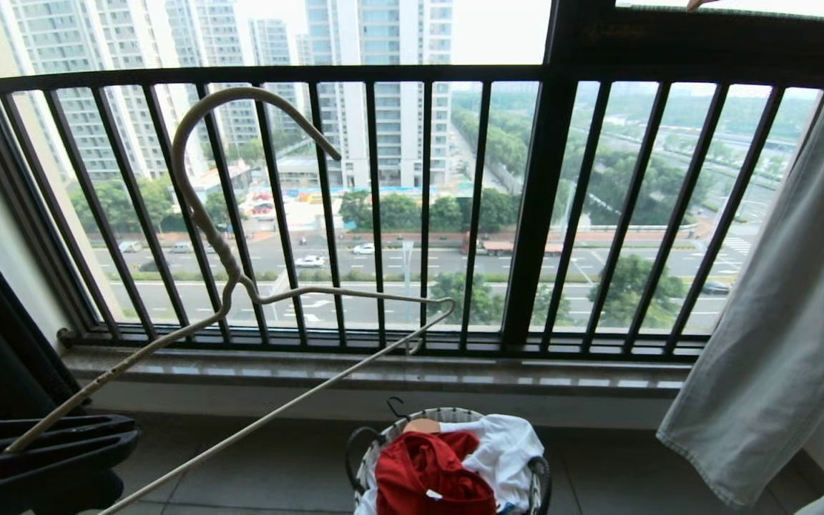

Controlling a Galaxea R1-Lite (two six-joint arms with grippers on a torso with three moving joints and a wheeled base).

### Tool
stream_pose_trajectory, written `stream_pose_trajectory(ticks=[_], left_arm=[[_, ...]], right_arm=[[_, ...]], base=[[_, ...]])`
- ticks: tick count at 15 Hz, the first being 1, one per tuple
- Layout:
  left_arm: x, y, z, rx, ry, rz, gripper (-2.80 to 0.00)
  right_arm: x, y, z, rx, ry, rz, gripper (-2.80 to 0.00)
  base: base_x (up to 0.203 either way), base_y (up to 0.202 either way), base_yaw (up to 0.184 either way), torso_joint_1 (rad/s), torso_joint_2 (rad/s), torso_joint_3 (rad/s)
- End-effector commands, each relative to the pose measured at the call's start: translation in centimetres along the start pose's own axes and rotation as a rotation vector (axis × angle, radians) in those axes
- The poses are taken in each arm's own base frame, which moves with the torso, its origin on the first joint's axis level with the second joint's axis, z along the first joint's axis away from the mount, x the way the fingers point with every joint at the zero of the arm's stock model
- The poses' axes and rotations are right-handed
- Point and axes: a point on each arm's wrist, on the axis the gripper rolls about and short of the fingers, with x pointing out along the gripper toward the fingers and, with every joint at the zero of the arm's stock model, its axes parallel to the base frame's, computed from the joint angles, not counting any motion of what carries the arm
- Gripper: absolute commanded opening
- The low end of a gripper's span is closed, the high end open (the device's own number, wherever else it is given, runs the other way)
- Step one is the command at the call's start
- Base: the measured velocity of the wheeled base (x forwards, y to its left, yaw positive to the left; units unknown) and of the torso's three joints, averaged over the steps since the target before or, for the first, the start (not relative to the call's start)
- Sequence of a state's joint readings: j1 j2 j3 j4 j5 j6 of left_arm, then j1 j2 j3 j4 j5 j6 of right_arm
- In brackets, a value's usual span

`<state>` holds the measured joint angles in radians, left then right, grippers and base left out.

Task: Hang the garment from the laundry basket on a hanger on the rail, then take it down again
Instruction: Pick up clothes from the basket

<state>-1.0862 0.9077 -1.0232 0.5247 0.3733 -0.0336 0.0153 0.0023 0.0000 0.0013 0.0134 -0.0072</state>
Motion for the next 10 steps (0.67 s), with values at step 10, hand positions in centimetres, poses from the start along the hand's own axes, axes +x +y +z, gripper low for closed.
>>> stream_pose_trajectory(ticks=[10], left_arm=[[0.88,-0.34,-0.08,0.011,0.036,0.004,-2.8]], right_arm=[[0.01,0.0,0.0,0.0,0.001,0.0,-2.8]], base=[[0.0,0.0,0.0,-0.085,0.42,0.333]])
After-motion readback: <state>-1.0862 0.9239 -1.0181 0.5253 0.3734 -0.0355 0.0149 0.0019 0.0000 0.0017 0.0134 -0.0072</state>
